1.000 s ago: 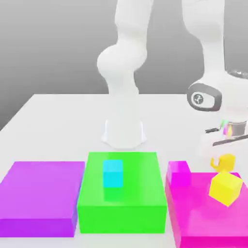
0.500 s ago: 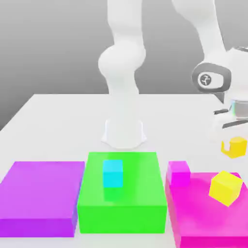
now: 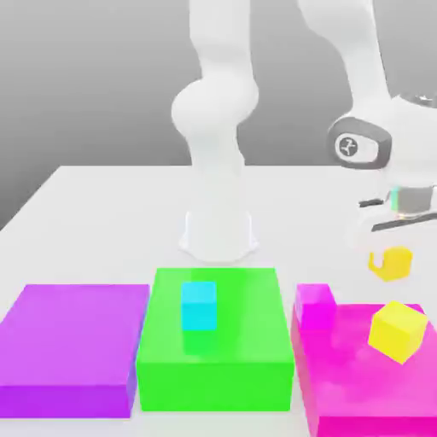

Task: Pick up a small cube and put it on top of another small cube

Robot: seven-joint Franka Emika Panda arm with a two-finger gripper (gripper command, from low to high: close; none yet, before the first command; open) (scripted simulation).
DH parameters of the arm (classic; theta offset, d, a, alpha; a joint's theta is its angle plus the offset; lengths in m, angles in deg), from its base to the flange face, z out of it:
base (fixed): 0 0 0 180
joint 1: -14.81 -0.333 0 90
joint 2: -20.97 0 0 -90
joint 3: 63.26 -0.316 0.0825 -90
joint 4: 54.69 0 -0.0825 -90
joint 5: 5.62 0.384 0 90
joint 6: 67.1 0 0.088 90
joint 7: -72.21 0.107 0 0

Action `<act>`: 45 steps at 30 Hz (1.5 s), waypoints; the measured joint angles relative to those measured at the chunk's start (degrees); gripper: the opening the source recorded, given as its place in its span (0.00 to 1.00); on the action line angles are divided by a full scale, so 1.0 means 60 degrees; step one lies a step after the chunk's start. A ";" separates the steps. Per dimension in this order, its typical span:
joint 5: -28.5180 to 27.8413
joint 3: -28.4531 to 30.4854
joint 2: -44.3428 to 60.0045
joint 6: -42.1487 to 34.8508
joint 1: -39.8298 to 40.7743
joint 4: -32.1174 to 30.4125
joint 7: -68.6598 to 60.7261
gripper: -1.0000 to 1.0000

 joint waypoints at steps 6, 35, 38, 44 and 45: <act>0.0205 0.0290 -0.0295 -0.0397 -0.0197 0.0276 0.0396 0.00; 0.0207 0.1005 -0.2157 -0.2684 0.1378 0.1485 0.2116 0.00; 0.0152 0.1059 -0.2324 -0.2896 0.1517 0.1597 0.2338 0.00; 0.0047 0.1143 -0.2620 -0.3301 0.1791 0.1812 0.2778 0.00; 0.0023 0.1163 -0.2666 -0.3366 0.1840 0.1842 0.2842 0.00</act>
